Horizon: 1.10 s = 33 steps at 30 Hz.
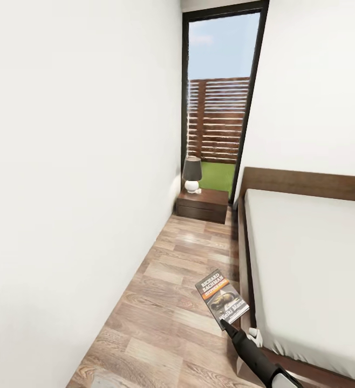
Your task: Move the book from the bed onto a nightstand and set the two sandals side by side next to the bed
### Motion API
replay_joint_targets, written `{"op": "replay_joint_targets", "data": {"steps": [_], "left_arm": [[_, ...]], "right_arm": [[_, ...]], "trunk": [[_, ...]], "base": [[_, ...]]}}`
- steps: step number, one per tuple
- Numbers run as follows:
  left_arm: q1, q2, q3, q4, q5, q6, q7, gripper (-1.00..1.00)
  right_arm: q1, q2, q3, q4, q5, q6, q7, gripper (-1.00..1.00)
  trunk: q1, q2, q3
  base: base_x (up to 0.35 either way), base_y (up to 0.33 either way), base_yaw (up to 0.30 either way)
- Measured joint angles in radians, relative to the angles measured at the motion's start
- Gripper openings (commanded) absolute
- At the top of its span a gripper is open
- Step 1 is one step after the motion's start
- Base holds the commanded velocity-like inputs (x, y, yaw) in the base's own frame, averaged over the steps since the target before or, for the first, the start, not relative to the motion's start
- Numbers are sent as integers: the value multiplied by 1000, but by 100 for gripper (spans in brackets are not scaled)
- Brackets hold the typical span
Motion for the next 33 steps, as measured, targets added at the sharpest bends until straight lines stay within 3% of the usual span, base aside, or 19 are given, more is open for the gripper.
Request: {"op": "replay_joint_targets", "data": {"steps": [16,33], "left_arm": [[-3,-21,0,50,0,20,0,100],[-3,-21,-1,52,0,31,0,100]], "right_arm": [[0,3,0,0,0,-1,0,-100],[0,4,0,0,0,-1,0,-100]], "trunk": [[0,0,0],[0,0,0]], "base": [[42,28,-6],[157,109,-129]]}}
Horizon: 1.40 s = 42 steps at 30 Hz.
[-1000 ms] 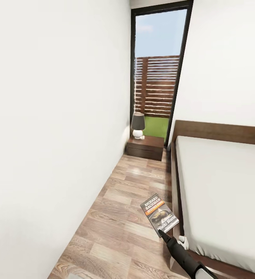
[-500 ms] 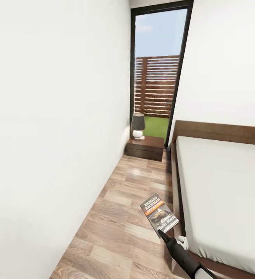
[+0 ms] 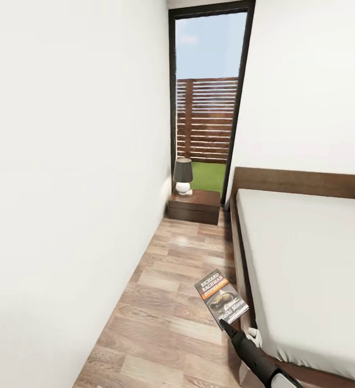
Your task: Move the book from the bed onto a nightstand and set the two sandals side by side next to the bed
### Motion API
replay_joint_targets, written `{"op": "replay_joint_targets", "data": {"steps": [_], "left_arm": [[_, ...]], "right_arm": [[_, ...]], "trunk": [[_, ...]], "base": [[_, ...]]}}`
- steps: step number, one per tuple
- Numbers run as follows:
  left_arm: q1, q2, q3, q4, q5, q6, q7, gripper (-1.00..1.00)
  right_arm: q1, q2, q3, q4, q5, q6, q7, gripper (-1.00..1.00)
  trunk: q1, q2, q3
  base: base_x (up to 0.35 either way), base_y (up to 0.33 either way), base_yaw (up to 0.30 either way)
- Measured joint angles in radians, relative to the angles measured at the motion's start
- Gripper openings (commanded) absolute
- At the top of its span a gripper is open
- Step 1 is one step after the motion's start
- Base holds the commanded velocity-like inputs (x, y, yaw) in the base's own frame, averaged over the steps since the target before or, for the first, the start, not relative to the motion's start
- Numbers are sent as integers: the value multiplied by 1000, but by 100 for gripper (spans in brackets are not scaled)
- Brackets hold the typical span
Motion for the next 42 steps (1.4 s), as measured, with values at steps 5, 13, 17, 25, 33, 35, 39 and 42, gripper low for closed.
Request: {"op": "replay_joint_targets", "data": {"steps": [5,13,17,25,33,35,39,42], "left_arm": [[0,0,0,0,0,0,0,100],[0,0,0,0,0,0,0,100],[0,0,0,0,0,-1,0,100],[0,0,0,0,0,-2,0,100],[0,0,0,0,0,-6,0,100],[0,0,0,0,0,-8,0,100],[0,0,-1,0,0,-11,0,100],[0,0,-1,0,0,-12,0,100]], "right_arm": [[0,0,0,0,0,0,0,-100],[1,0,1,0,1,0,0,-100],[1,0,2,0,1,0,0,-100],[1,0,1,0,0,0,0,-100],[1,0,1,0,0,0,0,-100],[1,0,1,0,0,0,0,-100],[1,0,1,0,1,1,0,-100],[1,0,1,0,1,1,0,-100]], "trunk": [[0,0,0],[0,0,0],[0,0,0],[0,0,0],[0,0,0],[0,0,0],[0,0,0],[0,0,0]], "base": [[208,127,-23],[253,164,-6],[223,116,-1],[129,43,-22],[230,51,-186],[285,61,-247],[275,35,-245],[264,18,-159]]}}
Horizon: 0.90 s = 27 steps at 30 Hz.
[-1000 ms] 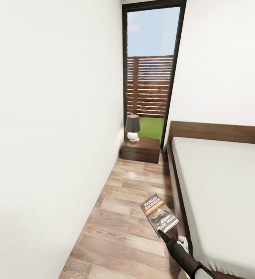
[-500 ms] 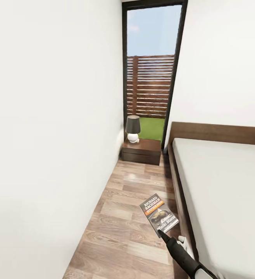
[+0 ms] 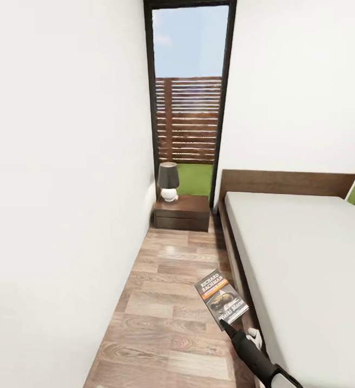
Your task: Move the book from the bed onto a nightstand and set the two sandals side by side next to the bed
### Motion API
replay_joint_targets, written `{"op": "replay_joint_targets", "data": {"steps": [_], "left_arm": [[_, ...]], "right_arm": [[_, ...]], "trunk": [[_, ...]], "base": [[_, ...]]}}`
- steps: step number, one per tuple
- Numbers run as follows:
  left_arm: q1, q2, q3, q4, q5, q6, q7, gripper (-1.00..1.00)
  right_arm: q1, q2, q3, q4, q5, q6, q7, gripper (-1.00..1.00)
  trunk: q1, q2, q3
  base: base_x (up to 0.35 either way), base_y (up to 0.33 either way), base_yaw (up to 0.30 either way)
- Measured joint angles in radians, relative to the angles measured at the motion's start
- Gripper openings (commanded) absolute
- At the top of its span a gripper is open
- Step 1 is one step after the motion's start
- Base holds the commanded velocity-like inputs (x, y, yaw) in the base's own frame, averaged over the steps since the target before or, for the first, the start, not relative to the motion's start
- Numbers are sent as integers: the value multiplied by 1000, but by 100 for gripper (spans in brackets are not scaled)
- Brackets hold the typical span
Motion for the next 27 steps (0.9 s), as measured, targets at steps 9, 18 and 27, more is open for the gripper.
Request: {"op": "replay_joint_targets", "data": {"steps": [9,18,27], "left_arm": [[0,0,0,0,0,-2,1,100],[0,0,-1,0,0,-3,2,100],[0,0,-1,0,0,-3,2,100]], "right_arm": [[0,1,1,0,0,-1,0,-100],[0,1,2,0,1,-1,-1,-100],[0,2,1,0,2,-1,-1,-100]], "trunk": [[0,0,0],[0,0,0],[0,0,0]], "base": [[271,49,-48],[312,110,-100],[321,127,-91]]}}
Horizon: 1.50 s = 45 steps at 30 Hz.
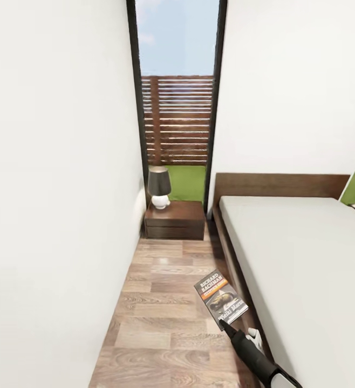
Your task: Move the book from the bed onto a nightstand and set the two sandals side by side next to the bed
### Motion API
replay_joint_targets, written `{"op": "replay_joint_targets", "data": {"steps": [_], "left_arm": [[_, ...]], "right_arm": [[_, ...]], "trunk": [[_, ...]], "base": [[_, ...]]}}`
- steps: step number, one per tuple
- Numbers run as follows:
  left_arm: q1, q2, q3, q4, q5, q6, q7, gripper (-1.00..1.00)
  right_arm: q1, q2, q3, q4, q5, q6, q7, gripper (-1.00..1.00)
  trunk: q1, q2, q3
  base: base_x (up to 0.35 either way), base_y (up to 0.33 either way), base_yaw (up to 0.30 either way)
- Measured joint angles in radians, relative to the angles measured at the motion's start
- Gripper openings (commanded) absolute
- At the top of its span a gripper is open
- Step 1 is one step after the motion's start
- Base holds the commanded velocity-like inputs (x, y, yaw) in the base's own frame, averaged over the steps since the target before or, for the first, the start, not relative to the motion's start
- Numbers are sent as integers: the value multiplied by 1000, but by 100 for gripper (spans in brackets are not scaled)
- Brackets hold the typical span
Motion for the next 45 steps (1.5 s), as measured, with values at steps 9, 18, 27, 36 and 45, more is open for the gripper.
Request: {"op": "replay_joint_targets", "data": {"steps": [9,18,27,36,45], "left_arm": [[0,0,0,0,0,0,0,100],[0,0,0,0,0,0,0,100],[0,0,0,0,0,0,0,100],[0,0,0,0,0,0,0,100],[0,0,0,0,0,-1,0,100]], "right_arm": [[0,1,0,0,1,0,0,-100],[0,2,0,0,1,0,-1,-100],[0,0,0,0,1,0,0,-100],[0,0,0,0,1,0,0,-100],[0,0,0,0,1,0,0,-100]], "trunk": [[0,0,0],[0,0,0],[0,0,0],[0,0,0],[0,0,0]], "base": [[329,56,-44],[334,7,-74],[335,1,-10],[335,0,-1],[335,0,0]]}}
